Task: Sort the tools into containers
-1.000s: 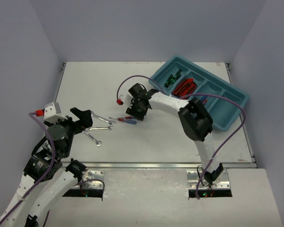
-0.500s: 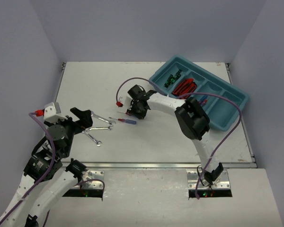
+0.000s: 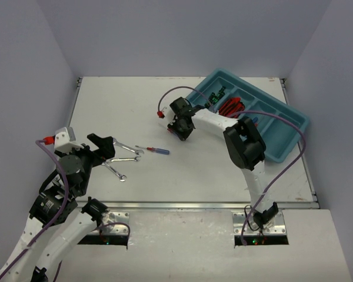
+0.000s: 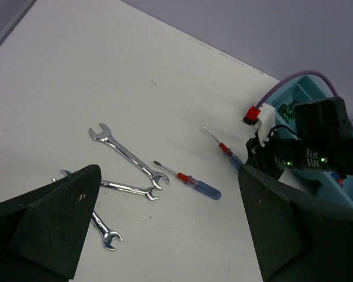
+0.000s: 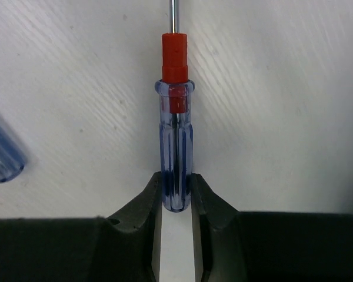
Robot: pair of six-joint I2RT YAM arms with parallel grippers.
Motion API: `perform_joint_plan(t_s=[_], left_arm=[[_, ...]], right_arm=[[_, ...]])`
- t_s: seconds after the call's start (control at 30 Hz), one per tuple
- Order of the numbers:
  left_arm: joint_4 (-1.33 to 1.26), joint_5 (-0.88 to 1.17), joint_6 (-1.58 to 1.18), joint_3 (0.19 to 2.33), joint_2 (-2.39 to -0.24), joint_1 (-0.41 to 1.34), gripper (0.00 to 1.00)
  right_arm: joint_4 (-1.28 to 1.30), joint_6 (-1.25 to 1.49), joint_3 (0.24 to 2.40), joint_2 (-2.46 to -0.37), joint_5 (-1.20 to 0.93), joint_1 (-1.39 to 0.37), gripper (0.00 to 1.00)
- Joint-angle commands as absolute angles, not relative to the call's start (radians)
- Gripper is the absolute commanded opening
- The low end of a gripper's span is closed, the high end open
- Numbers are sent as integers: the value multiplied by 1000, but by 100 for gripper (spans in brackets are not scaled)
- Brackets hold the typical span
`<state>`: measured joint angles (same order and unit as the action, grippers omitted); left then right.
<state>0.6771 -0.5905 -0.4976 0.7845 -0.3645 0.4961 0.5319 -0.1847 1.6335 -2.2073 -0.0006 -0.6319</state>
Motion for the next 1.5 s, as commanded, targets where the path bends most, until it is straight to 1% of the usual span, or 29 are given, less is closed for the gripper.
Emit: perform_joint_plan(t_s=[0.0, 0.13, 0.23, 0.3, 0.33, 0.37, 0.4, 0.43, 0.53, 0.6, 0.7, 0.77, 0.8, 0.83, 1.0, 1.07, 1.2, 1.33, 1.4, 1.47], left_arm=[[644, -600, -489, 787, -356, 500, 100], [644, -598, -489, 785, -354, 500, 100], [643, -595, -488, 787, -349, 500, 100], [643, -595, -488, 785, -346, 500, 100], [643, -595, -488, 785, -344, 500, 100], [643, -595, -488, 785, -342, 500, 100], [643, -595, -488, 785, -341, 500, 100], [643, -596, -488, 785, -336, 501, 100], [641, -594, -488, 785, -333, 502, 100], [641, -593, -487, 785, -337, 502, 100], [641, -594, -488, 785, -342, 502, 100], [641, -594, -488, 785, -342, 503, 100], [641, -595, -488, 785, -341, 502, 100], [641, -595, -488, 785, -340, 502, 100], [641, -592, -486, 787, -345, 502, 100], [640, -592, -486, 785, -345, 502, 100], [641, -594, -487, 787, -345, 502, 100], [642, -595, -487, 786, -354, 502, 100], [645, -600, -488, 788, -360, 502, 100], [648, -607, -493, 788, -362, 500, 100]], right_arm=[[506, 114, 1557, -1930, 24, -582, 0], [468, 252, 1451, -1766, 5, -485, 0], [463, 343, 1367, -1642, 38, -376, 0], [461, 399, 1334, -1613, 53, -296, 0], [460, 449, 1313, -1599, 55, -207, 0], [460, 493, 1295, -1589, 49, -195, 0], [444, 529, 1276, -1581, 36, -122, 0], [418, 622, 1223, -1568, 13, -51, 0], [345, 744, 1148, -1548, -59, 62, 0], [327, 794, 1124, -1556, -53, 87, 0], [334, 856, 1116, -1578, 38, 89, 0], [333, 880, 1115, -1592, 60, 91, 1], [328, 871, 1123, -1605, 52, 92, 5], [326, 858, 1137, -1622, 33, 92, 11], [369, 821, 1205, -1687, 3, 92, 51], [368, 822, 1195, -1674, 5, 92, 57], [315, 784, 1141, -1603, -35, 67, 60], [247, 582, 1159, -1542, -126, -139, 62], [242, 454, 1201, -1548, -203, -224, 67], [252, 340, 1238, -1580, -300, -351, 74]])
